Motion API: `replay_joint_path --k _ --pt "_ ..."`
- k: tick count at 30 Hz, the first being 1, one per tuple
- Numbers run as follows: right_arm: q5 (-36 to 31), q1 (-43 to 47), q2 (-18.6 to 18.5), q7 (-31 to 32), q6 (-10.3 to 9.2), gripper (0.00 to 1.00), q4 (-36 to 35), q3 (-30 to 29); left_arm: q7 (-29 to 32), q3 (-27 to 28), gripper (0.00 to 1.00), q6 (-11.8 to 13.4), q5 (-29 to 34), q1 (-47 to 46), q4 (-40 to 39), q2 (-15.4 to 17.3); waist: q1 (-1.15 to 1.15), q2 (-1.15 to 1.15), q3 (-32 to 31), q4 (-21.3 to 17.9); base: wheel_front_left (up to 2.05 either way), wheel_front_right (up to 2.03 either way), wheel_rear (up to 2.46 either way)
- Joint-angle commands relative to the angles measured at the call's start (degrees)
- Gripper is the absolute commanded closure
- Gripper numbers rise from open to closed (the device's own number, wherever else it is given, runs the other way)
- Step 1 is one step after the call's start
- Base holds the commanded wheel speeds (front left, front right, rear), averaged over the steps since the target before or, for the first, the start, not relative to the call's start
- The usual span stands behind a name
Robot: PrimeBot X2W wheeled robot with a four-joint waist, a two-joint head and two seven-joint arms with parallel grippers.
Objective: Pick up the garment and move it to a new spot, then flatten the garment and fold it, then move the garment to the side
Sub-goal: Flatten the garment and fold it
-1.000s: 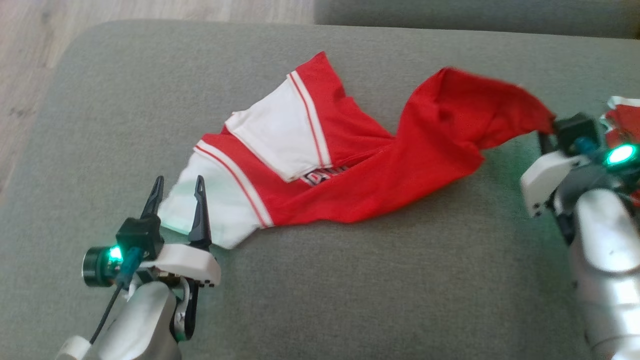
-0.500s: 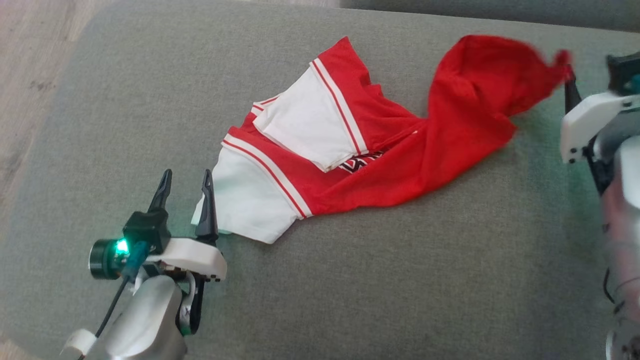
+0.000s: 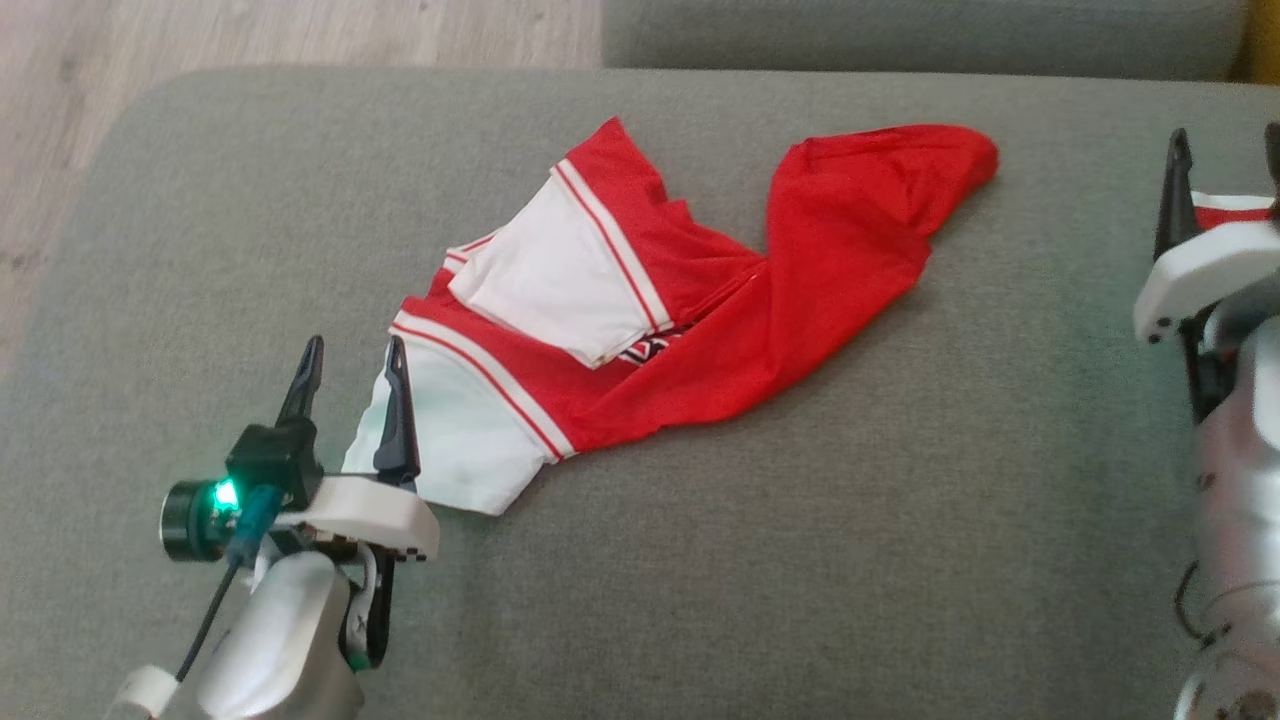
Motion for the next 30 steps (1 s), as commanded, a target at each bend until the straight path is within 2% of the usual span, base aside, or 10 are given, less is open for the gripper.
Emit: replay_joint_path --k 1,4,7,13,19,25,30 --pt "0.2 0.1 1.5 -1.5 -0.04 0.00 -3.3 0.0 -0.6 2.4 0.00 0.1 0.6 -0.6 -1.8 0.9 0.00 0.00 -1.3 -1.1 0.00 0.00 0.00" --pt "2.3 2.4 4.2 -3.1 -0.04 0.00 -6.6 -1.1 -0.6 2.8 0.00 0.1 0.9 0.4 -2.2 0.8 0.00 0.00 -2.8 -2.1 0.00 0.00 0.00" --pt "5.9 5.4 6.2 -3.9 -0.04 0.00 -10.3 0.8 -0.6 3.3 0.00 0.2 1.1 1.5 -3.0 0.8 0.00 0.00 -4.1 -2.9 0.00 0.00 0.00" --pt "20.1 15.6 6.9 -4.4 -0.04 0.00 -19.3 9.9 -0.6 4.4 0.00 0.2 1.6 3.6 -4.6 0.5 0.00 0.00 -5.7 -3.7 0.00 0.00 0.00" --pt "30.0 28.7 6.9 -4.5 -0.04 0.00 -28.3 17.4 -0.6 5.1 0.00 0.0 2.4 5.2 -5.9 0.2 0.00 0.00 -5.2 -4.4 0.00 0.00 0.00" --pt "33.3 33.4 6.9 -4.5 -0.04 0.00 -29.2 20.0 -0.6 5.3 0.00 -0.6 2.9 5.1 -6.2 0.0 0.00 0.00 -3.8 -4.4 0.00 0.00 0.00" --pt "37.1 28.6 6.9 -4.3 -0.04 0.00 -27.6 24.1 -0.6 5.1 0.00 -1.3 3.6 3.6 -6.0 -0.1 0.00 0.00 -0.9 -3.4 0.00 0.00 0.00"
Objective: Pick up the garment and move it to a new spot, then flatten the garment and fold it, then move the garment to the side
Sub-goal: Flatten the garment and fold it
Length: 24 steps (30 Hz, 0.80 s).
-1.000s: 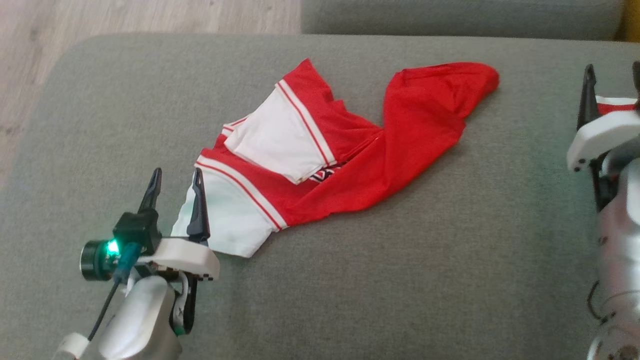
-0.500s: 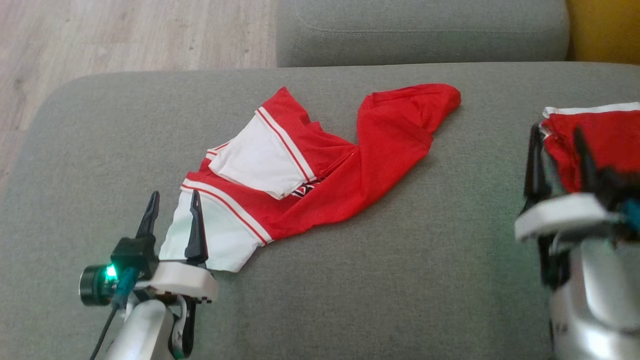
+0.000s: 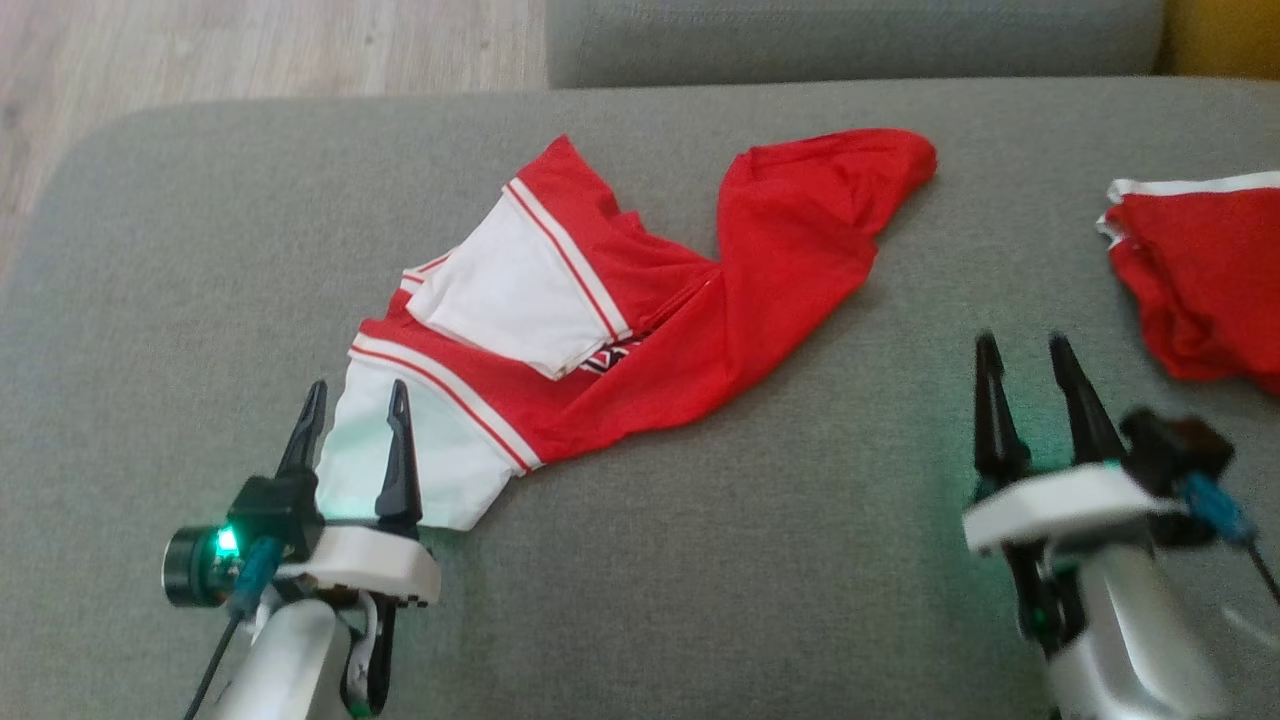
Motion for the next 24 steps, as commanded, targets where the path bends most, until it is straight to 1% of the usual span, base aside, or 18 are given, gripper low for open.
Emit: replay_joint_path --k 1,5,13,20,24 --pt "0.9 -3.4 -0.2 -0.4 -0.04 0.00 -1.2 1.9 -0.6 2.1 0.00 -0.3 0.5 -3.1 -1.5 0.6 0.00 0.00 1.0 0.7 0.00 0.00 0.00" --pt "4.3 -9.2 -0.2 0.9 -0.04 0.00 3.6 3.9 -0.6 1.5 0.00 -0.8 0.9 -4.4 -1.0 0.1 0.00 0.00 3.0 2.4 0.00 0.00 0.00" --pt "9.4 -19.1 -0.2 2.3 -0.04 0.00 17.3 5.1 -0.6 1.0 0.00 -1.7 1.5 -6.6 0.0 -1.0 0.00 0.00 5.5 5.6 0.00 0.00 0.00" --pt "15.8 -24.0 -0.2 1.6 -0.04 0.00 26.3 8.0 -0.6 1.2 0.00 -2.0 2.0 -7.4 0.5 -1.6 0.00 0.00 6.3 6.6 0.00 0.00 0.00" --pt "18.2 -25.8 -0.2 0.7 -0.04 0.00 29.2 10.3 -0.6 1.3 0.00 -2.2 2.3 -7.5 0.7 -1.8 0.00 0.00 6.7 6.8 0.00 0.00 0.00"
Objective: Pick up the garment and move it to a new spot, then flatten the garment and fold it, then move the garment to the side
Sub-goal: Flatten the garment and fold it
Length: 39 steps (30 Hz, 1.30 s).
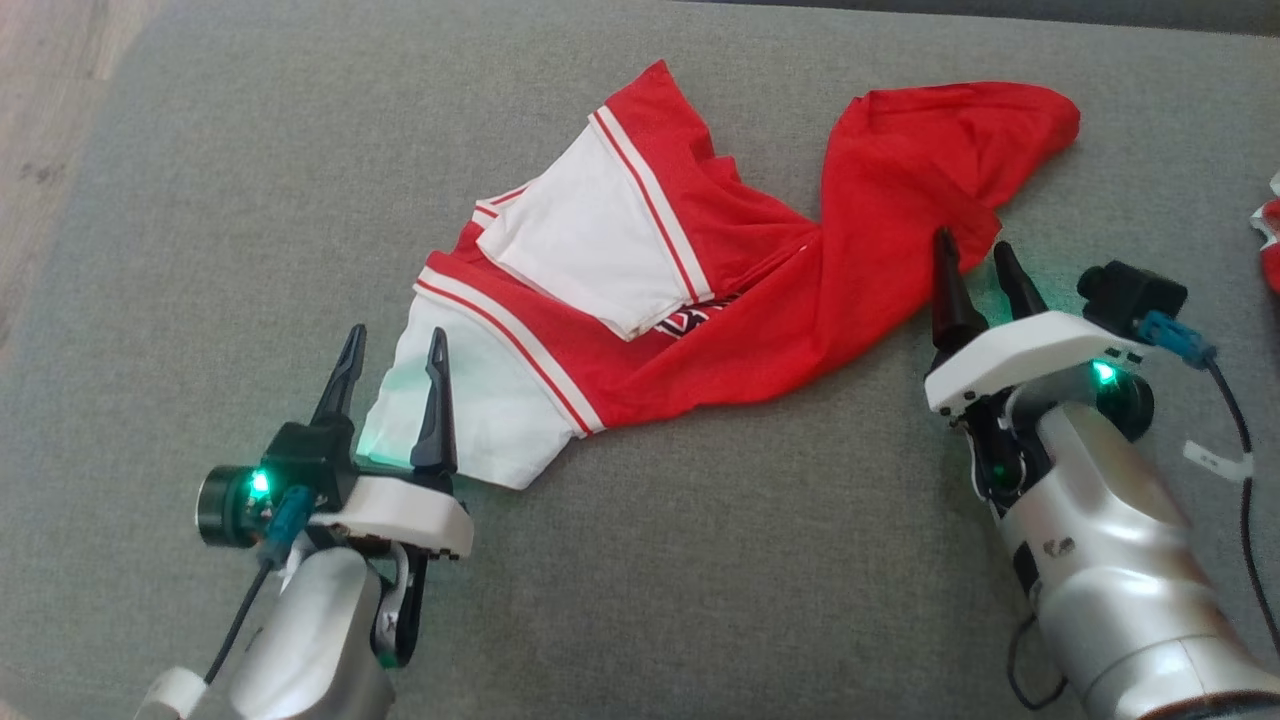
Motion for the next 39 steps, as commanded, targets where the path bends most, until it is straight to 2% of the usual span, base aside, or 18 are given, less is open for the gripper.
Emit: replay_joint_path --k 1,2,8,12,23,28,34,36,39 --pt "0.5 -2.1 0.7 -1.1 -0.04 0.39 -0.2 2.5 -0.6 2.1 0.00 -0.2 0.7 -2.3 -1.3 0.8 0.00 0.00 0.2 0.0 0.00 0.00 0.00" --pt "0.4 -2.4 0.7 -1.3 -0.04 1.00 0.2 3.2 -0.6 2.2 0.00 -0.2 0.7 -2.3 -1.2 0.8 0.00 0.00 0.3 -0.1 0.00 0.00 0.00" --pt "1.4 -2.9 0.7 -2.1 -0.04 1.00 0.8 5.4 -0.6 2.8 0.00 -0.2 1.0 -2.2 -1.0 1.0 0.00 0.00 0.0 -1.1 0.00 0.00 0.00" --pt "-0.8 -2.8 0.7 -2.2 -0.04 1.00 -0.3 4.6 -0.6 3.2 0.00 -0.2 1.1 -2.0 -0.9 1.1 0.00 0.00 -0.5 -2.1 0.00 0.00 0.00" --pt "-14.9 7.2 0.7 -2.3 -0.04 1.00 -10.2 -10.1 -0.6 5.4 0.00 0.3 1.1 0.8 -1.7 2.1 0.00 0.00 -5.3 -8.0 0.00 0.00 0.00" --pt "-22.6 12.5 0.7 -1.5 -0.04 1.00 -13.2 -17.8 -0.6 5.7 0.00 0.3 1.2 2.0 -2.0 1.4 0.00 0.00 -7.1 -9.6 0.00 0.00 0.00" --pt "-25.5 16.8 0.7 2.5 -0.04 1.00 -17.5 -24.9 -0.6 5.8 0.00 0.2 1.4 2.9 -2.0 0.9 0.00 0.00 -7.8 -10.3 0.00 0.00 0.00" --pt "-26.2 17.5 0.7 3.1 -0.04 0.00 -18.5 -26.5 -0.6 5.8 0.00 0.1 1.5 3.1 -1.9 0.8 0.00 0.00 -8.1 -10.2 0.00 0.00 0.00" --pt "-26.7 18.1 0.7 3.1 -0.04 0.00 -20.1 -26.3 -0.6 5.9 0.00 -0.3 1.5 3.2 -1.5 0.9 0.00 0.00 -8.6 -9.8 0.00 0.00 0.00"
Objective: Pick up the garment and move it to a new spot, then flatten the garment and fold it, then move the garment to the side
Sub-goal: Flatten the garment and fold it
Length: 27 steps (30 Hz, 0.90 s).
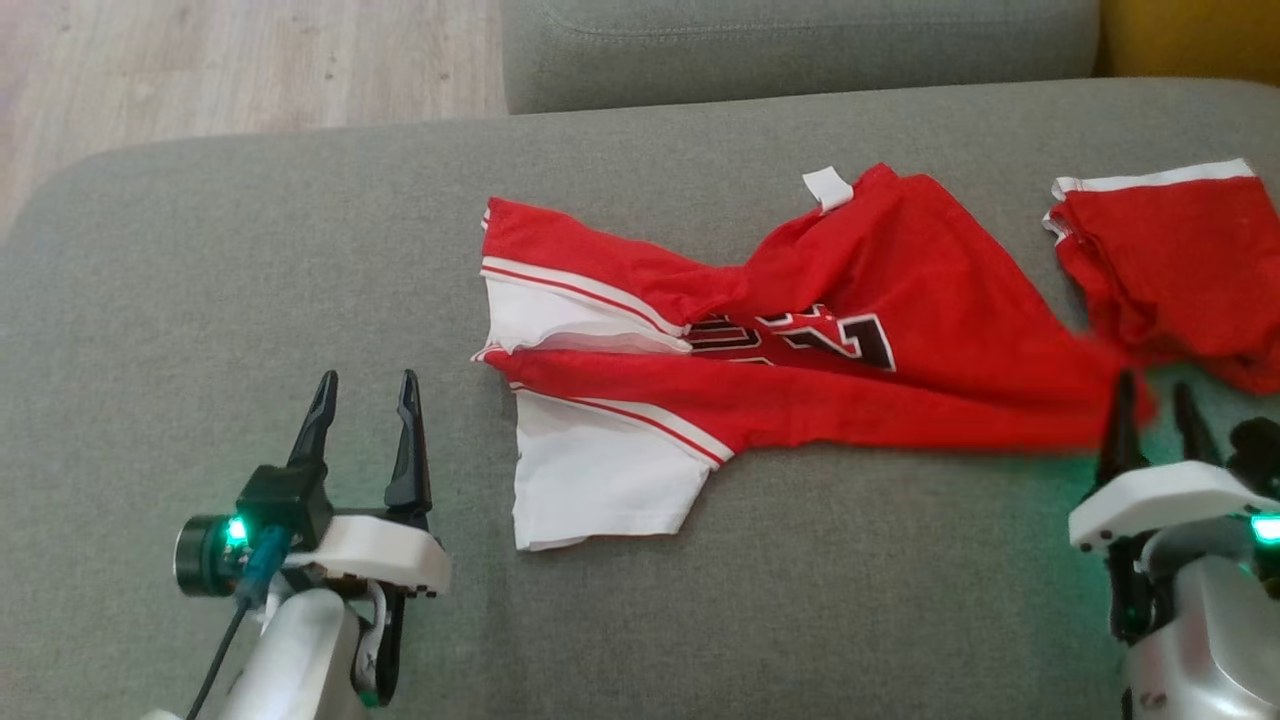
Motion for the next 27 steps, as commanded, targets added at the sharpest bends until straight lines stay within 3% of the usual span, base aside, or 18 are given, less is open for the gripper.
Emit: replay_joint_path --k 1,10,21,27 --pt "0.0 -1.2 -0.1 -0.9 -0.04 0.00 -3.0 2.2 -0.6 2.4 0.00 0.1 0.5 -0.8 -1.5 0.9 0.01 0.00 -0.3 0.3 0.00 0.00 0.00" --pt "1.0 4.9 -0.1 -4.2 -0.04 0.00 -15.1 12.6 -0.6 2.8 0.00 0.0 0.6 0.1 -1.5 0.6 0.01 0.00 -1.4 0.9 0.00 0.00 0.00" --pt "2.7 7.9 -0.1 -4.5 -0.04 0.00 -19.7 14.9 -0.5 2.5 0.00 -1.3 0.7 -0.9 -1.7 0.6 0.01 0.00 0.3 -1.1 0.00 0.00 0.00" --pt "3.2 8.1 -0.1 -4.5 -0.04 0.00 -20.7 15.4 4.1 -1.1 0.00 -4.7 0.5 -1.8 1.3 0.1 0.01 0.00 2.0 -3.1 0.00 0.00 0.00"
